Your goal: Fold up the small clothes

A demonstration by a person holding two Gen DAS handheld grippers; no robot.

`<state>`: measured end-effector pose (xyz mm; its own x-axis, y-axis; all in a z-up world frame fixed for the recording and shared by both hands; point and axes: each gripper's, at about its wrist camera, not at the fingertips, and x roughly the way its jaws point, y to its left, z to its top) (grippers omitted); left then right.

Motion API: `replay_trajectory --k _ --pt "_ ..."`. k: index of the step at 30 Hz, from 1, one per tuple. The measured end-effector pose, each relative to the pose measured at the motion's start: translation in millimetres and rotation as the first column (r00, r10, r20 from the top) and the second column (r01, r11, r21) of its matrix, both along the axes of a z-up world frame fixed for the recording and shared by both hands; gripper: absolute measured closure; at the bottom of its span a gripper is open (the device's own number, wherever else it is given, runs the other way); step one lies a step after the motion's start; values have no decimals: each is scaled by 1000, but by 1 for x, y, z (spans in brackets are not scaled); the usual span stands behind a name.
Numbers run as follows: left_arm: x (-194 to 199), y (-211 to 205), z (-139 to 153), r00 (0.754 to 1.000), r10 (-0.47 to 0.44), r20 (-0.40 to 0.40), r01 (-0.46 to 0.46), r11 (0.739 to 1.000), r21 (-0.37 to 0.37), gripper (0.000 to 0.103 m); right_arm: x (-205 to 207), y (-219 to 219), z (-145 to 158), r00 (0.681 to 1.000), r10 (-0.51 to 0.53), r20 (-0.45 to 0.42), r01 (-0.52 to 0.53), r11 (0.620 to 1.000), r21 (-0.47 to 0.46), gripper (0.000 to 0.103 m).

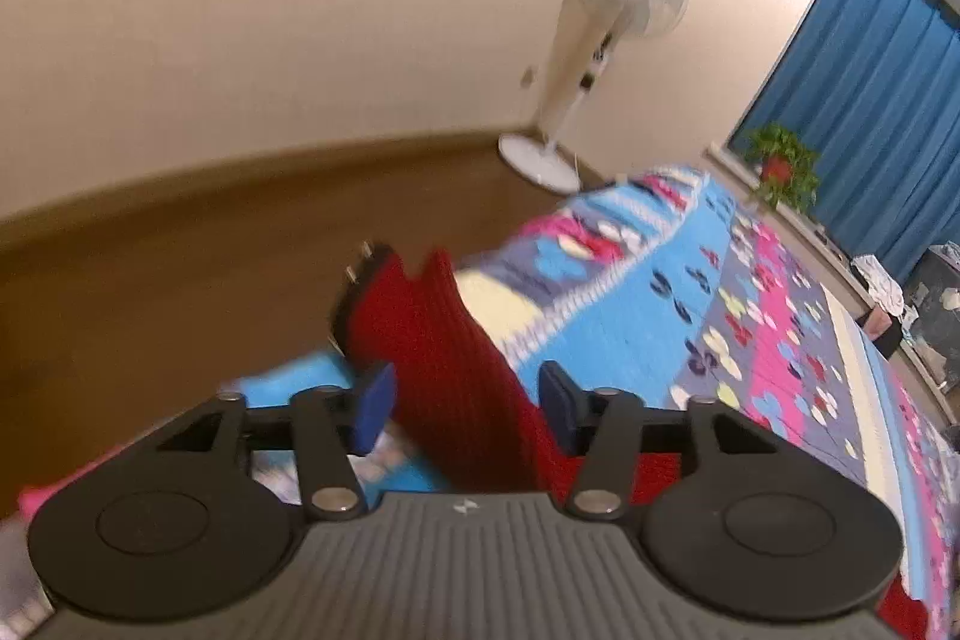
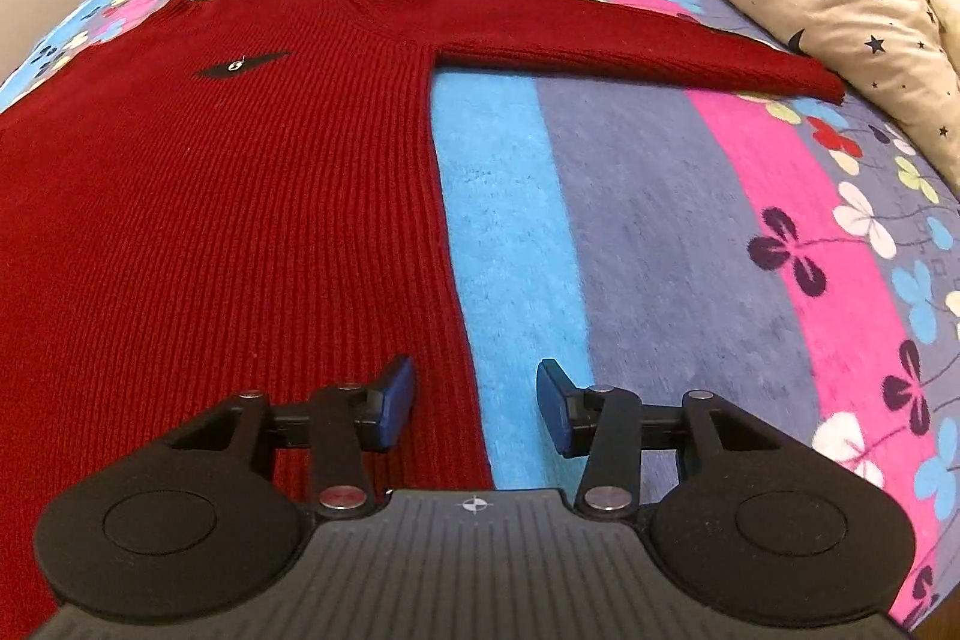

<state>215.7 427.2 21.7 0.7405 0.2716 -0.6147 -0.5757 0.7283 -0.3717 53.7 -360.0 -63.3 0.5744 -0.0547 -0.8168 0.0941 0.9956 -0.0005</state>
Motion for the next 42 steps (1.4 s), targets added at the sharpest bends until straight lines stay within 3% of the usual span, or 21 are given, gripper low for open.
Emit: replay_trajectory --k 4,6,8,10,12,15,17,19,20,21,23,25,28,29,30,32,36,37,38,40,42 --pt "24 -10 -28 990 -14 -142 23 997 67 38 -7 0 -1 1000 9 -2 -9 1000 -2 55" --pt "32 -9 -36 983 -6 -181 22 996 85 92 -10 0 -2 1000 14 -5 -14 1000 0 55" --pt "19 -4 -19 998 38 -48 -33 993 113 93 -11 -1 -3 1000 23 -10 -23 1000 2 55" --pt "-1 -8 9 987 65 145 -97 971 220 103 -11 -2 -3 1000 29 -11 -29 1000 5 54" --pt "-15 -3 16 974 119 193 -168 951 258 100 -12 -3 -4 999 31 -13 -31 999 10 53" --pt "-25 28 -12 977 211 36 -213 974 71 100 -14 -4 -4 999 35 -17 -34 999 16 52" --pt "-35 30 -12 974 226 12 -226 970 87 100 -16 -6 -4 999 41 -18 -40 999 16 51" --pt "-45 25 -2 977 206 57 -210 973 93 82 -19 -5 -4 999 44 -19 -44 999 15 51" --pt "-49 23 1 979 185 80 -191 979 71 60 -21 -5 -4 999 46 -19 -46 999 14 51" --pt "-52 24 2 980 176 89 -180 983 38 50 -22 -4 -3 999 49 -20 -49 999 12 51" --pt "-50 28 -4 986 149 72 -141 985 -102 49 -26 -4 -3 998 55 -23 -55 998 9 51" --pt "-40 32 -20 993 101 53 -85 964 -254 46 -28 -5 -3 998 56 -26 -55 998 10 51" --pt "-18 34 -40 992 113 -58 -125 948 -293 47 -32 -5 -4 998 57 -30 -56 998 11 51" --pt "-14 37 -47 991 112 -72 -129 943 -305 53 -33 -5 -5 998 61 -30 -61 998 8 51" --pt "-11 39 -52 991 111 -72 -128 941 -314 78 -34 -5 -5 997 65 -30 -65 998 7 51" --pt "-16 40 -41 993 119 6 -113 957 -268 92 -35 -6 -6 997 70 -27 -70 997 10 51" --pt "-35 27 8 936 16 351 1 999 -49 92 -34 -10 -7 997 65 -29 -65 998 27 51" --pt "-33 21 8 942 -16 336 9 1000 24 89 -34 -10 -7 997 64 -30 -63 998 26 51" --pt "-27 18 1 968 0 251 -16 998 63 83 -33 -10 -7 997 64 -31 -63 998 26 51" --pt "-19 29 -24 993 102 60 -103 995 12 77 -33 -9 -7 997 67 -32 -66 998 22 51" --pt "-27 40 -38 982 182 -42 -185 981 -66 77 -34 -8 -7 997 74 -32 -73 997 16 51"
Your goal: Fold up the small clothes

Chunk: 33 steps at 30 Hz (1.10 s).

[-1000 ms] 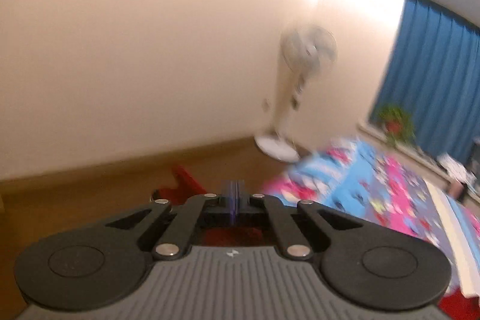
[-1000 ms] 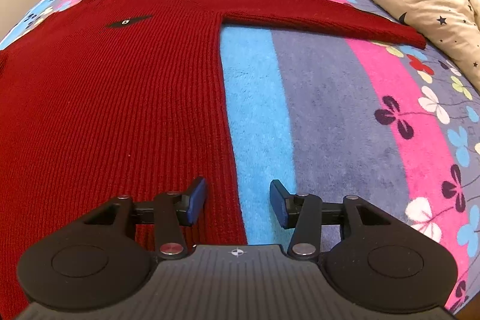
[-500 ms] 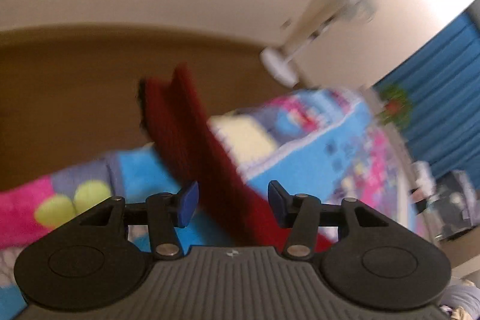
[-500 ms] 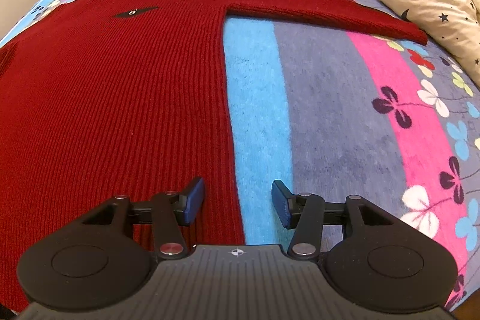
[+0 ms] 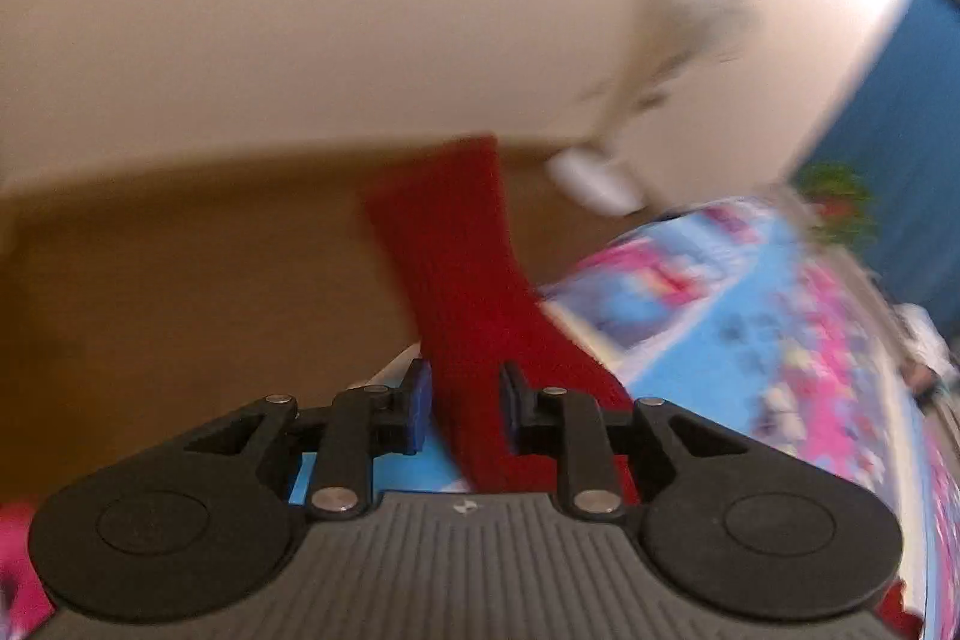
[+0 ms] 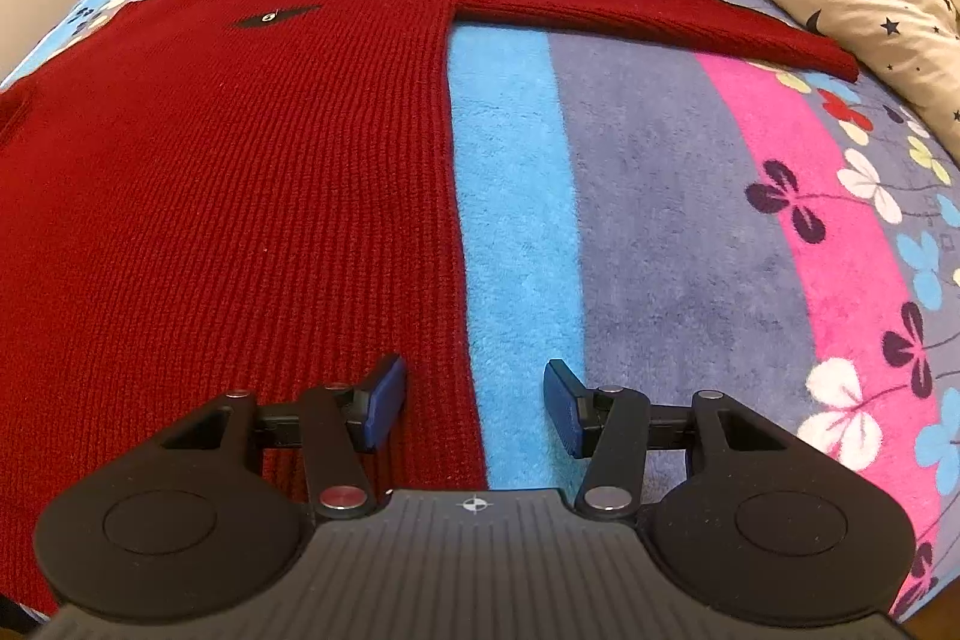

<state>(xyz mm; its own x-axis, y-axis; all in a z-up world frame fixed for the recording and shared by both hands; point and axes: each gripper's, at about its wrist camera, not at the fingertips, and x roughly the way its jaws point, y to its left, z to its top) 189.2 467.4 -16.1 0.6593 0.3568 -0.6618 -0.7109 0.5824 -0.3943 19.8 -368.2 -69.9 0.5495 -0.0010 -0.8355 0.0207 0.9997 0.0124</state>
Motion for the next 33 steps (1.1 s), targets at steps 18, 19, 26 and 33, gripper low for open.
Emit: replay_trajectory --k 18,19,26,33 --pt "-143 -258 -12 658 -683 -318 677 721 -148 53 -17 -12 -1 999 -24 -48 30 993 113 48" --pt "-154 -271 -21 613 -703 -361 706 692 -151 53 -19 -10 -1 999 -21 -50 26 993 115 48" --pt "-194 -299 -35 557 -705 -438 768 638 -50 65 -29 -9 -2 999 2 -54 4 994 106 53" --pt "-207 -313 3 560 -731 -390 810 581 73 94 -54 -18 39 988 -42 148 18 987 159 97"
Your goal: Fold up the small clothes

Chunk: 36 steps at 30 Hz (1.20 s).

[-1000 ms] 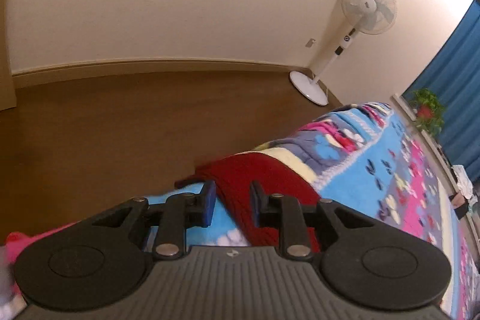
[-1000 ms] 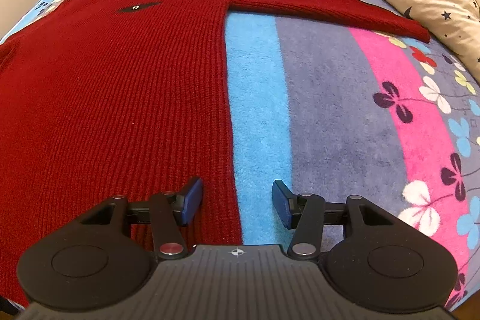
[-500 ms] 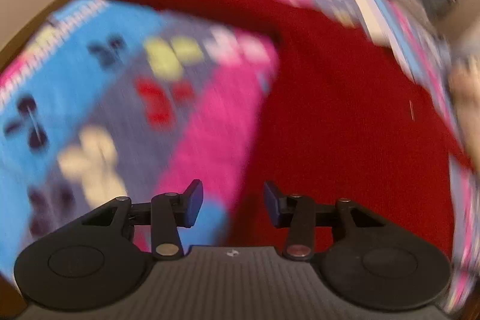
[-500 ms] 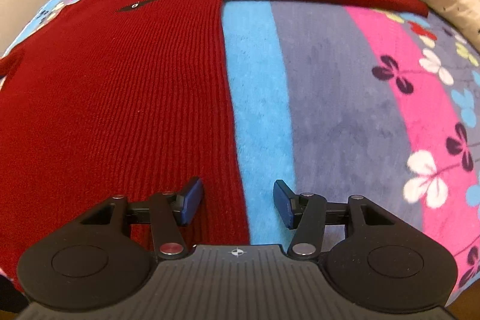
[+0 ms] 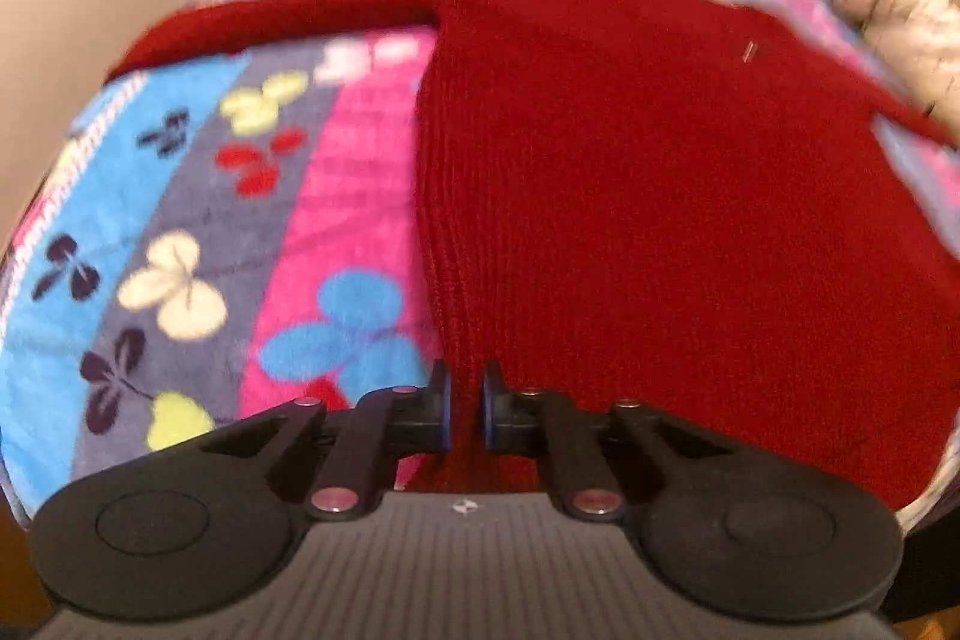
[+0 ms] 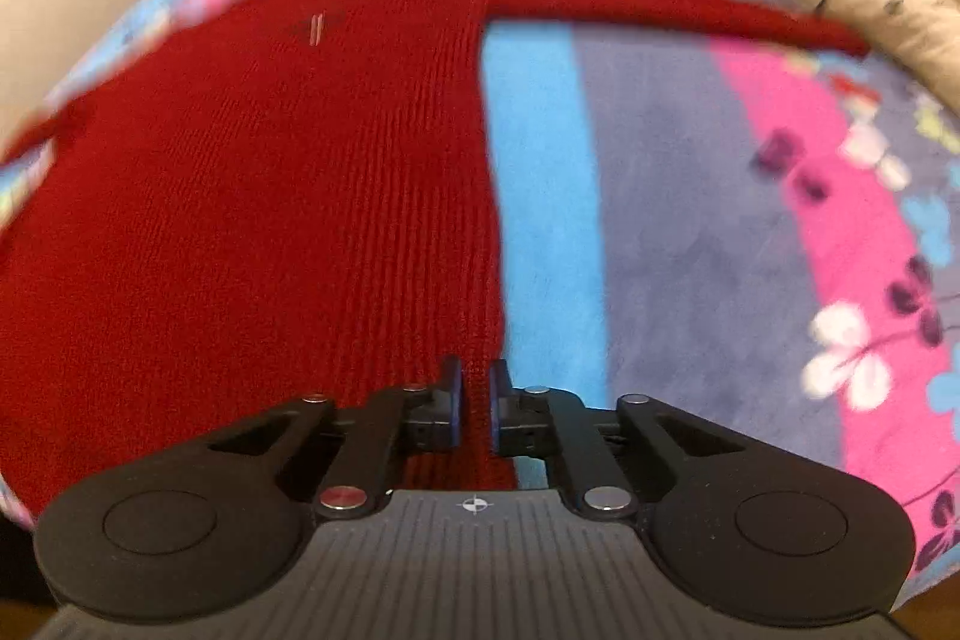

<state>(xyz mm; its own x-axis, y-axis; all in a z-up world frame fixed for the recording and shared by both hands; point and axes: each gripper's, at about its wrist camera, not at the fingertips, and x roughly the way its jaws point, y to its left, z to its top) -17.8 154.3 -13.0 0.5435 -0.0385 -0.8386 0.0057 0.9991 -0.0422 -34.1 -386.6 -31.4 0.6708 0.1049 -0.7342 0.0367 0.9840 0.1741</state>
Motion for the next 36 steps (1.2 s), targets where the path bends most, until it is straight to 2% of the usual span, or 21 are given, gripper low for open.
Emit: replay_trajectory --k 2,4,7,9,10,11,12,14,16,17,19,20,21,23,26,29,33,36 --pt "-10 7 22 996 18 88 -11 997 -80 94 -15 -15 19 995 -45 91 41 998 55 98" --pt "-20 13 29 994 37 106 -25 993 -115 94 -18 -20 18 995 -71 71 68 997 45 99" --pt "-13 12 9 999 35 2 -35 998 -44 94 -1 -19 -8 995 -53 -85 56 998 31 98" --pt "-6 9 2 998 59 -24 -58 998 40 92 7 -13 -18 990 -49 -133 49 999 -4 96" --pt "-4 6 5 998 62 21 -64 993 101 92 8 -11 -15 992 -64 -112 60 997 -40 94" --pt "-5 1 10 997 46 69 -55 989 140 87 6 -9 -7 995 -82 -63 77 994 -76 94" --pt "-8 -5 17 993 17 115 -35 986 160 76 4 -7 0 996 -92 -13 91 992 -85 93" --pt "-9 -13 22 987 -34 160 12 991 137 66 0 -8 10 996 -80 49 81 997 -18 84" --pt "-3 -19 14 990 -68 121 56 994 99 66 3 -2 8 999 -25 34 23 999 42 70" --pt "2 -21 7 994 -76 82 69 994 88 66 8 5 1 1000 13 -7 -13 999 38 68" --pt "15 -27 -15 994 -92 -50 97 991 90 65 17 20 -21 988 72 -139 -77 997 -30 61" --pt "21 -30 -28 987 -100 -128 114 988 103 65 19 28 -31 978 91 -187 -108 990 -85 61" --pt "23 -31 -33 985 -97 -143 114 987 116 65 20 34 -31 979 97 -182 -121 984 -128 61" --pt "22 -33 -25 991 -97 -91 108 987 122 63 21 35 -22 985 94 -142 -113 985 -129 61" --pt "20 -35 -5 994 -100 44 96 991 91 49 16 23 -5 998 35 -45 -38 997 -68 61" --pt "23 -36 8 987 -59 148 46 995 87 48 12 21 14 995 -1 102 4 1000 -28 61" --pt "27 -43 26 958 -16 286 -14 995 100 47 10 22 41 953 -37 300 26 999 40 61" --pt "31 -46 50 921 1 390 -37 996 85 46 8 11 53 918 -75 390 31 992 118 56"
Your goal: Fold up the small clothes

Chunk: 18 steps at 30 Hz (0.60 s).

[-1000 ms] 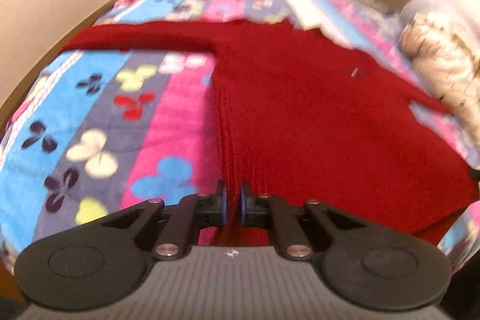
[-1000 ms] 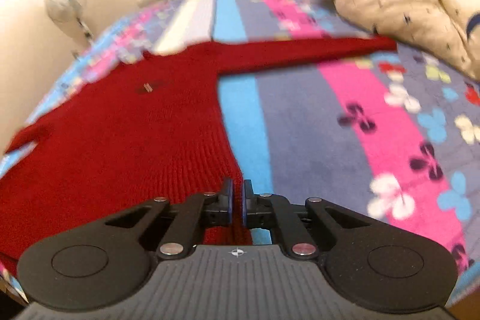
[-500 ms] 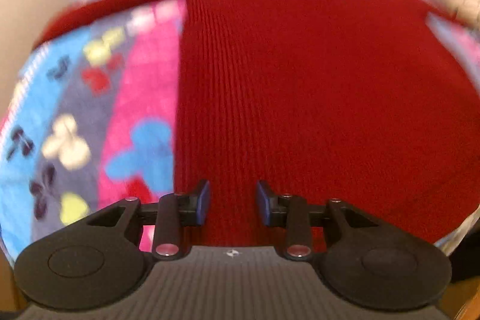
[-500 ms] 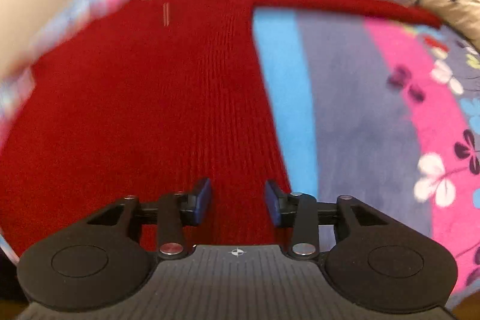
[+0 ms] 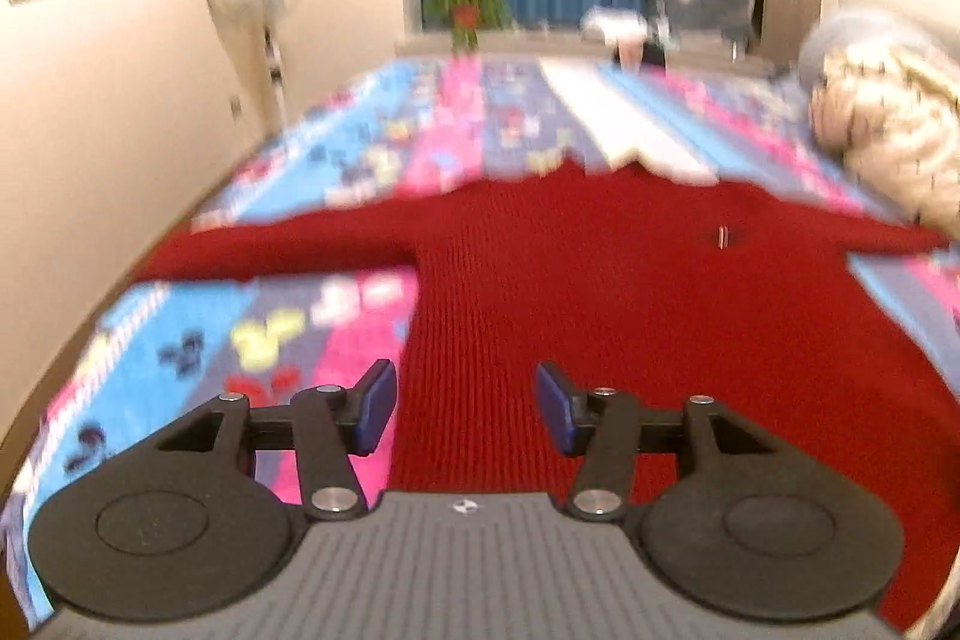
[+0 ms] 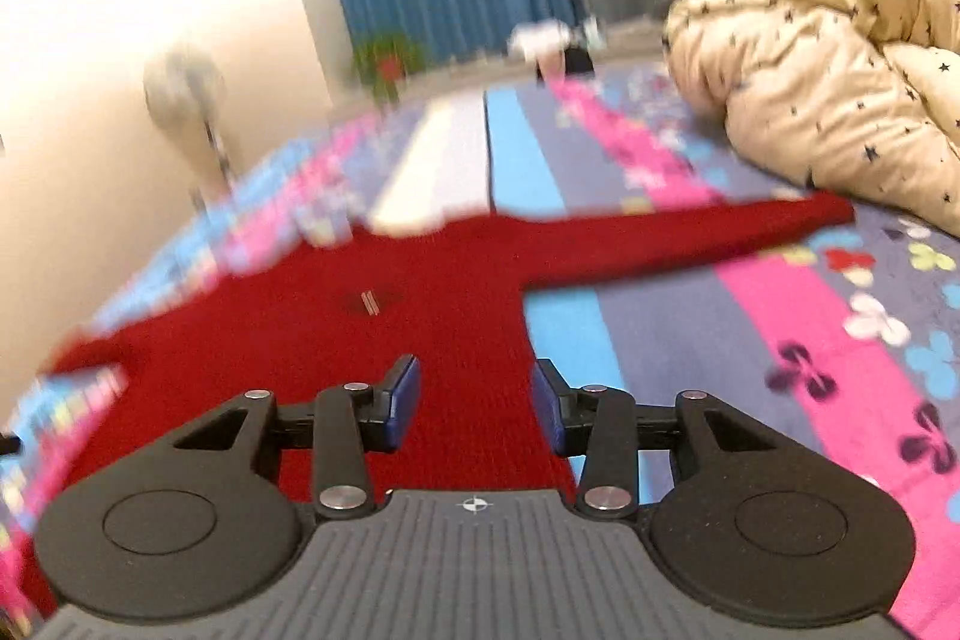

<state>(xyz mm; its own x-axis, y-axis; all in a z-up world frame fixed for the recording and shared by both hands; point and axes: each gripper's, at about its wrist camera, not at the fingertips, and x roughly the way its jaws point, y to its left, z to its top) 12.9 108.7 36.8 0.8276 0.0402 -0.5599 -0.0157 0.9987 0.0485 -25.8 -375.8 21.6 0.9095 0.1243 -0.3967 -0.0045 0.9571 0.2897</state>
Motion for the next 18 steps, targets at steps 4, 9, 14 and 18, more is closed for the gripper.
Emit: replay_trajectory --k 4,9,14,18 --pt "26 8 41 994 29 108 -29 1000 3 45 7 5 8 999 -22 39 21 1000 24 49" --pt "100 44 75 986 118 121 -108 990 -86 45 20 16 4 1000 -18 -4 18 999 30 49" --pt "170 105 46 966 249 64 -238 962 -136 52 35 26 -7 996 -16 -82 18 1000 22 49" --pt "203 143 -5 937 342 -73 -345 938 -28 89 51 32 -18 990 -40 -138 40 999 -9 49"
